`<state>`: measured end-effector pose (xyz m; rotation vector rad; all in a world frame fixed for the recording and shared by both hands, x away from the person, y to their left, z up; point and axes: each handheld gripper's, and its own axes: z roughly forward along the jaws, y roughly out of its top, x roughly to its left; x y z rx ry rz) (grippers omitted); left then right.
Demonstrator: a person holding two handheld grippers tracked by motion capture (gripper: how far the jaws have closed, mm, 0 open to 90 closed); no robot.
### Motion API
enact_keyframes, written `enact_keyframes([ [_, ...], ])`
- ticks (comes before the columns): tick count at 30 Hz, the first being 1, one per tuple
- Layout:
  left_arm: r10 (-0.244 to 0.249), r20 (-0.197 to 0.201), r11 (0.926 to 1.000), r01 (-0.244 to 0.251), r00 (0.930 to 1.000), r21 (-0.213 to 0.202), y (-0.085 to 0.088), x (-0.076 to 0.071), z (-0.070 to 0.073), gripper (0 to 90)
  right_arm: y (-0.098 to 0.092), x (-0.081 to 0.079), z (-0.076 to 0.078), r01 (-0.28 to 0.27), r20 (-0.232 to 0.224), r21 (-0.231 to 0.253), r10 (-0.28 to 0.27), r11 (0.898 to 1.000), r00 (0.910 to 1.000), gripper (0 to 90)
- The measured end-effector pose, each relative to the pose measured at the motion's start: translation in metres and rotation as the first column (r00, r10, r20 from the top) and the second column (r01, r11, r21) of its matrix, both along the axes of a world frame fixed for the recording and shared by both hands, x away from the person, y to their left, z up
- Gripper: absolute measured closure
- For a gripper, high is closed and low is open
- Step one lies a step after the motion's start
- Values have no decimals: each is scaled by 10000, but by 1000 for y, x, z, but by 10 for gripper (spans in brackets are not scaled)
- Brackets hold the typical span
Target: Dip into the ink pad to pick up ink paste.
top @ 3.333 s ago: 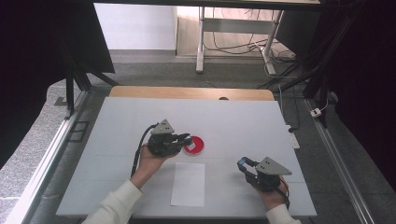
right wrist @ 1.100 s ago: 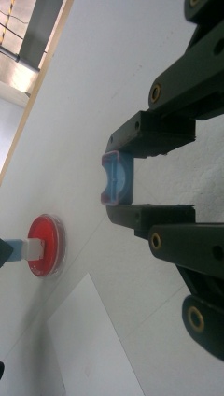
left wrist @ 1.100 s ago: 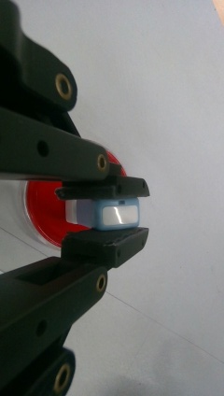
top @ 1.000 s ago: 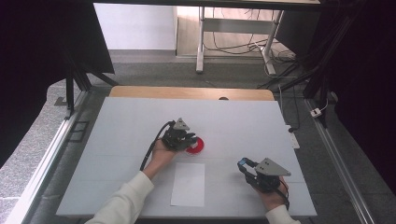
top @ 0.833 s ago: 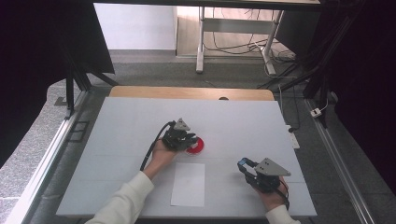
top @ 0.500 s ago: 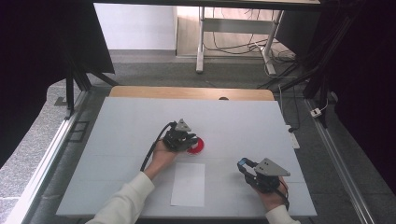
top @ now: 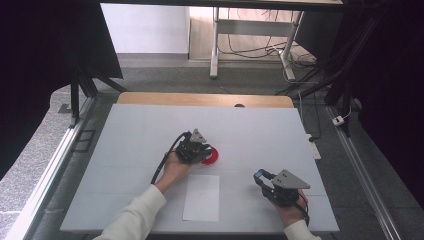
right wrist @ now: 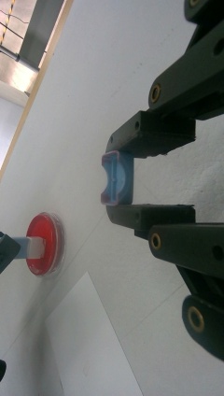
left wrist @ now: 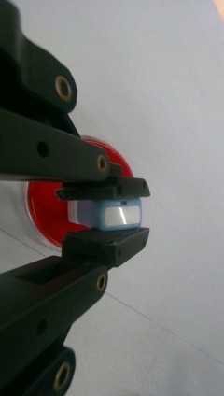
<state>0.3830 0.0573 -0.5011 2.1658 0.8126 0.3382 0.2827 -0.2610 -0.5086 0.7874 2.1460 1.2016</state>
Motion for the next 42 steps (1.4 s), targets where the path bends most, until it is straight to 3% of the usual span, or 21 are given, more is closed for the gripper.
enact_keyframes([
  [11,9,-83,10000,-9,10000,-61,2,0,6,755,1,1,-1,-38,-28,-34,38,10000,10000,655],
  [20,256,163,9979,-246,9995,-605,9,0,15,754,0,1,-1,-45,-20,-39,44,10000,10000,655],
  [30,630,318,9944,-601,9975,-866,16,3,16,754,1,1,-1,-35,-54,-93,34,10000,10000,655],
  [42,645,194,9962,-632,9977,-607,13,8,9,753,1,1,-2,-53,-43,-120,53,9999,10000,655],
])
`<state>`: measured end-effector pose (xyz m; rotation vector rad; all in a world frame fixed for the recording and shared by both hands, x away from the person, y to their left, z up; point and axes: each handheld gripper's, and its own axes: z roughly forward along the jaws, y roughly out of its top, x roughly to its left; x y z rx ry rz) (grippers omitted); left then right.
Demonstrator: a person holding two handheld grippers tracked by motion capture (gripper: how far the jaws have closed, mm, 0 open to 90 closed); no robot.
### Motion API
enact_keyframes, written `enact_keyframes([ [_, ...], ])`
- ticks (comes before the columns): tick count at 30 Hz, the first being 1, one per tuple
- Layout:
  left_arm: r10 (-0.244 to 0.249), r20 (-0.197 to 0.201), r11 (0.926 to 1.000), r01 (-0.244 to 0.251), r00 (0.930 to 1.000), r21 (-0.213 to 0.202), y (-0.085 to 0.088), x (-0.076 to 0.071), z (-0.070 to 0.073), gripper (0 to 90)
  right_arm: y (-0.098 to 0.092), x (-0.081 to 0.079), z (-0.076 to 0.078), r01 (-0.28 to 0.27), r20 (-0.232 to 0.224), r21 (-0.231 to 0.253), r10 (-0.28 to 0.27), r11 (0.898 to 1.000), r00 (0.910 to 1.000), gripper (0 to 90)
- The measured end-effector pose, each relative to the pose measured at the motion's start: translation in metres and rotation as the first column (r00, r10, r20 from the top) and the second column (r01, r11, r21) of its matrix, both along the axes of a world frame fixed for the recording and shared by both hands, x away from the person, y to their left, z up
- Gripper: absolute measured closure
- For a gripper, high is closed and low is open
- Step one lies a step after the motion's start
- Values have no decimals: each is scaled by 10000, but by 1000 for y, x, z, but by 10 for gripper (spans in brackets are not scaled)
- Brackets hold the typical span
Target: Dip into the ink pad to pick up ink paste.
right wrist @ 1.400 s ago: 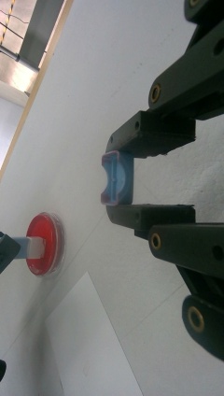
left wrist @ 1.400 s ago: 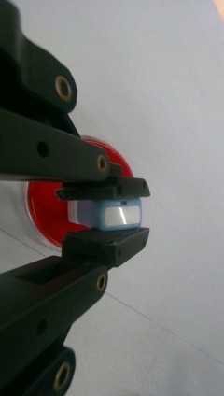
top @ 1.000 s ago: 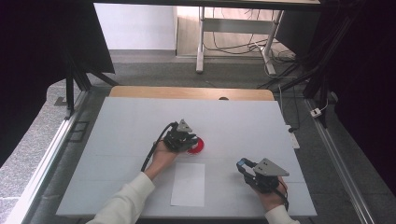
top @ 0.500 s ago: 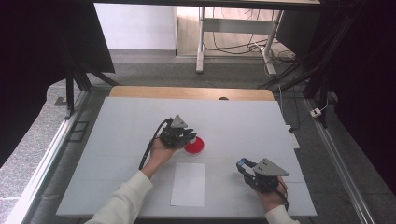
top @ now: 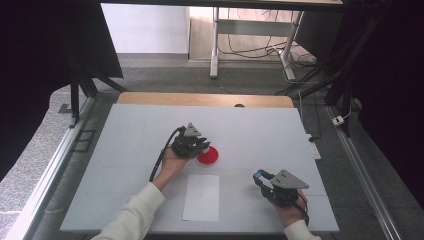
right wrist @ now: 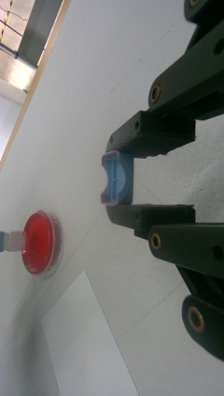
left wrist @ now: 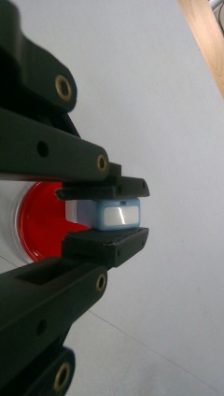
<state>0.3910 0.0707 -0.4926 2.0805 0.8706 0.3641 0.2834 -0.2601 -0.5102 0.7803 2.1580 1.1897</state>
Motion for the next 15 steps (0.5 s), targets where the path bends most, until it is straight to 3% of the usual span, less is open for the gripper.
enact_keyframes([
  [15,-89,-114,9993,93,9999,364,-4,2,-6,753,0,0,0,-1,7,3,1,10000,10000,655],
])
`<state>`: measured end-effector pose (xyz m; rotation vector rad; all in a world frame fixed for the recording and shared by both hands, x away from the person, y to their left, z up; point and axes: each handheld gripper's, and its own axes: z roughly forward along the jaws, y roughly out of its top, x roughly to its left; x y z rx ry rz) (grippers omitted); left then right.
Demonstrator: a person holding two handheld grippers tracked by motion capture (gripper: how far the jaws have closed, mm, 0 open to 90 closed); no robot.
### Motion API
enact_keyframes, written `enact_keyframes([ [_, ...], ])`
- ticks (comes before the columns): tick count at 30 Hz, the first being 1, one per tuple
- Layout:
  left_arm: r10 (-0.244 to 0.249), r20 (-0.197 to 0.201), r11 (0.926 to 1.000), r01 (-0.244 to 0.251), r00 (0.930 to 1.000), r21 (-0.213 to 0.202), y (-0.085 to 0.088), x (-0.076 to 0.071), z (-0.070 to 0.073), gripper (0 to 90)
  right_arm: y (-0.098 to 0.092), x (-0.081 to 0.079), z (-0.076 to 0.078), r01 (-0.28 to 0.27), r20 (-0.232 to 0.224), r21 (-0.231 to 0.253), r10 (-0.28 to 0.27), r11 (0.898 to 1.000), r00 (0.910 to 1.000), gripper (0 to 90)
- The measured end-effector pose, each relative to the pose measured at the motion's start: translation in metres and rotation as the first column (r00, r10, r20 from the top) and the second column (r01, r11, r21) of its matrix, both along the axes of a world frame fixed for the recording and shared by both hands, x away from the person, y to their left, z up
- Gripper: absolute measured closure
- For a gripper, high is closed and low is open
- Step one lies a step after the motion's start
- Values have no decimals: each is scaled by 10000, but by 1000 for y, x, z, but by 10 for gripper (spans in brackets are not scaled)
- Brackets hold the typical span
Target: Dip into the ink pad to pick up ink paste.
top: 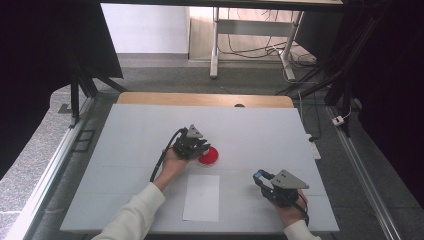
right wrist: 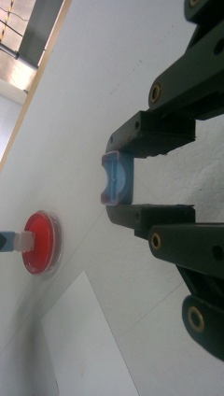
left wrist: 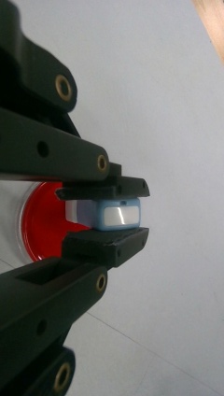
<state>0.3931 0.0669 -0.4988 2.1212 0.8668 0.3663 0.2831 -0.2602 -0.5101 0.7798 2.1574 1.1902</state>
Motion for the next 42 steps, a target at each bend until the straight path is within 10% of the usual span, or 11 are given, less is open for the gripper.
enact_keyframes([
  [42,-109,69,9990,106,9999,443,-4,-1,-3,755,2,-1,-1,-46,23,30,46,10000,10000,655],
])
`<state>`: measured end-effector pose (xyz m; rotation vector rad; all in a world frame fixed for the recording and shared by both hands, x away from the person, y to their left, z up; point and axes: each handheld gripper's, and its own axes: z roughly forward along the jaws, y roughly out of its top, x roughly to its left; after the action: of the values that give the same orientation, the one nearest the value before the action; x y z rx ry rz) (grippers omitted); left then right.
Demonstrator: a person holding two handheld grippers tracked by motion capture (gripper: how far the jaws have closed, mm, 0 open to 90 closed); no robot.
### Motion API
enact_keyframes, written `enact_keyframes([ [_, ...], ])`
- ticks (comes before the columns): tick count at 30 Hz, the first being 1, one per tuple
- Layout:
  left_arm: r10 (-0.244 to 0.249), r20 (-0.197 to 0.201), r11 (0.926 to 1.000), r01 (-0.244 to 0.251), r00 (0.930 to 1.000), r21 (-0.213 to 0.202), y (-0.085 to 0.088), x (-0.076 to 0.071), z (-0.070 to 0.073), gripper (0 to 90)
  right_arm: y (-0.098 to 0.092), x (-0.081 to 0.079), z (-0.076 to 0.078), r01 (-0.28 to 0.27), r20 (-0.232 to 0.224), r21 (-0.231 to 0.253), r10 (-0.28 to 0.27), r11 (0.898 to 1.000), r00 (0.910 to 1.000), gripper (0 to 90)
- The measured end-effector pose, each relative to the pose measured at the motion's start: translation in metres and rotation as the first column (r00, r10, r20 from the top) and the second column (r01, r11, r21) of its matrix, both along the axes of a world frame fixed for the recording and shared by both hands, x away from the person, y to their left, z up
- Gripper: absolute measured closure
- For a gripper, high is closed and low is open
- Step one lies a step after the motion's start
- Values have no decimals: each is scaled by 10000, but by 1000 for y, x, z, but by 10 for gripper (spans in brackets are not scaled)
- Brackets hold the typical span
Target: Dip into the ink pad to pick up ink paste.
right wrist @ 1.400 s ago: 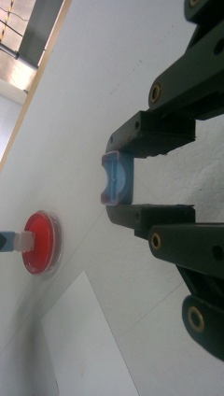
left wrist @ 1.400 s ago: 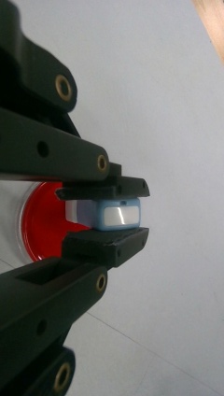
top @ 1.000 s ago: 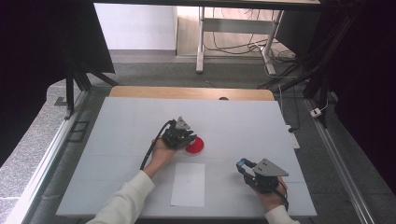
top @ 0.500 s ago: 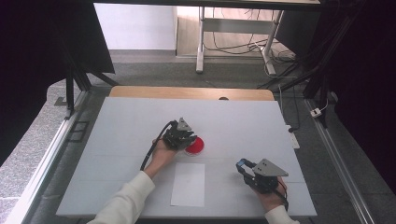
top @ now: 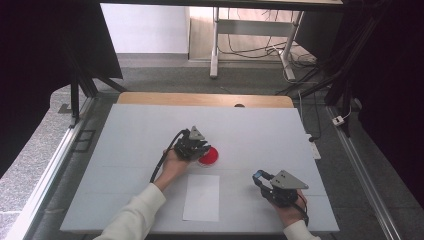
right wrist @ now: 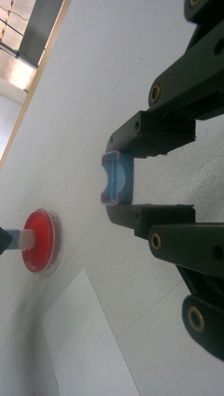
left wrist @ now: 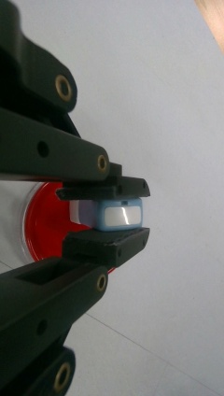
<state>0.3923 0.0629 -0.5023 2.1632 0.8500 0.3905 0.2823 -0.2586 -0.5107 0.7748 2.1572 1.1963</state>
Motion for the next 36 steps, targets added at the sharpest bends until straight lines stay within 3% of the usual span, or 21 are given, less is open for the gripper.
enact_keyframes([
  [8,23,9,10000,-23,10000,-2,0,0,1,754,0,0,0,0,-1,-10,0,10000,10000,655],
  [11,-12,185,9999,14,9998,-111,2,-2,4,753,0,0,0,-6,5,16,6,10000,10000,655],
  [17,7,440,9980,21,9990,-637,3,-5,12,753,-1,0,0,29,-26,-29,-29,10000,10000,655],
  [26,-107,349,9926,148,9993,-1208,9,-8,22,753,-1,0,1,48,-14,-5,-48,10000,10000,654],
  [36,-438,308,9870,480,9986,-1533,16,-13,36,752,-1,0,1,47,9,-3,-47,10000,10000,654],
])
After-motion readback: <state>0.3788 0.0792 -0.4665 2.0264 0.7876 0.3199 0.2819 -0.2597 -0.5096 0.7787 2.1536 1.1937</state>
